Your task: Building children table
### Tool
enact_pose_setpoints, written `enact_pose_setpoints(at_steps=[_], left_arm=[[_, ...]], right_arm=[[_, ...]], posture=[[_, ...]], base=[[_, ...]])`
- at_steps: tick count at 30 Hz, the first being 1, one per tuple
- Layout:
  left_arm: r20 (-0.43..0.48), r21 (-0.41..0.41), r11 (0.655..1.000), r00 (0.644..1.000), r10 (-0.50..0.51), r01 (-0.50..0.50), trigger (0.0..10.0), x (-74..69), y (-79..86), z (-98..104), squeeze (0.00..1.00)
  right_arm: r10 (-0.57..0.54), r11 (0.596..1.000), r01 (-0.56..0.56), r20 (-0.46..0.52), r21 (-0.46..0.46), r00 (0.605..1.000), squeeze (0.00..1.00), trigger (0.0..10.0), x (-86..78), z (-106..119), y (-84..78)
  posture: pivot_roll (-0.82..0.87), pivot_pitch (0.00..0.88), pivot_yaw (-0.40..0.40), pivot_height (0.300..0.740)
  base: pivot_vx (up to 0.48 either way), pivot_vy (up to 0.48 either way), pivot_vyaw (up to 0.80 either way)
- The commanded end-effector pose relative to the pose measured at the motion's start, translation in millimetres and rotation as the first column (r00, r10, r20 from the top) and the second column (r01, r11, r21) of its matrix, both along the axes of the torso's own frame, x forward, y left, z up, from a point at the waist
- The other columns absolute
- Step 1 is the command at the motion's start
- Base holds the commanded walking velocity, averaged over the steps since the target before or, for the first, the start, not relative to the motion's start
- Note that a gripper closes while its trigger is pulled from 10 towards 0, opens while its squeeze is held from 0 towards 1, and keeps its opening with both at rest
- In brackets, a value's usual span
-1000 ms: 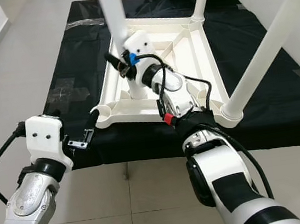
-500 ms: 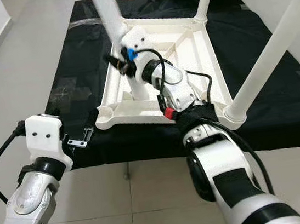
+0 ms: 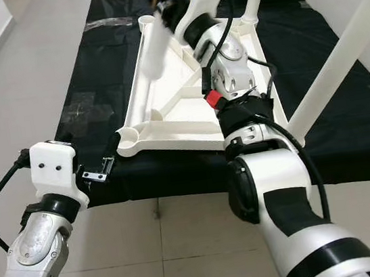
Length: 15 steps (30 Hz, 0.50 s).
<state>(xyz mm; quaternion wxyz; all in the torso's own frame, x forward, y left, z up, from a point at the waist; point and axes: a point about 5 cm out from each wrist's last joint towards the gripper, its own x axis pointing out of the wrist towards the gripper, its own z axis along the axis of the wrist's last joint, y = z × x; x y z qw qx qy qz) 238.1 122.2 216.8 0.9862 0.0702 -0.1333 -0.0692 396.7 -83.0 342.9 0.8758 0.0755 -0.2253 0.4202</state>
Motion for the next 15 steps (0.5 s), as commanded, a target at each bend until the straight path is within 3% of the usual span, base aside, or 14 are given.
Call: enact_pose_setpoints(at_steps=[1, 4, 9, 12, 15], left_arm=[[-0.017, -0.006, 1.000, 1.000, -0.004, 0.003, 10.0, -1.8, -1.4, -3.8, 0.00], [-0.029, -0.024, 0.999, 0.999, -0.046, 0.045, 10.0, -8.7, -9.7, -3.3, 0.00], [-0.053, -0.037, 0.996, 0.995, -0.081, 0.079, 10.0, -18.8, -19.1, -6.7, 0.00], [-0.059, -0.041, 0.996, 0.995, -0.081, 0.078, 10.0, -20.8, -19.9, -7.6, 0.00], [-0.072, -0.049, 0.997, 0.995, -0.071, 0.068, 10.0, -24.9, -19.0, -8.9, 0.00]], right_arm=[[0.070, 0.997, -0.070, -0.003, -0.013, 0.998, 0.00, 10.0, -2.3, -4.1, 4.7], [0.188, 0.980, -0.190, -0.038, -0.058, 0.981, 0.00, 10.0, -3.8, -19.6, 19.9], [0.263, 0.956, -0.267, -0.043, -0.119, 0.964, 0.00, 10.0, -6.0, -26.8, 31.5], [0.356, 0.920, -0.360, -0.055, -0.154, 0.933, 0.00, 10.0, -10.1, -28.9, 34.4], [0.397, 0.880, -0.404, -0.081, -0.252, 0.914, 0.00, 10.0, -11.9, -36.9, 37.9]], posture=[[0.10, 0.187, -0.072, 0.740], [0.10, 0.199, -0.076, 0.740], [0.12, 0.217, -0.087, 0.740], [0.13, 0.224, -0.089, 0.740], [0.13, 0.244, -0.097, 0.740]], base=[[0.000, 0.000, 0.00], [0.000, 0.000, 0.00], [0.000, 0.000, 0.00], [0.000, 0.000, 0.00], [0.000, 0.000, 0.00]])
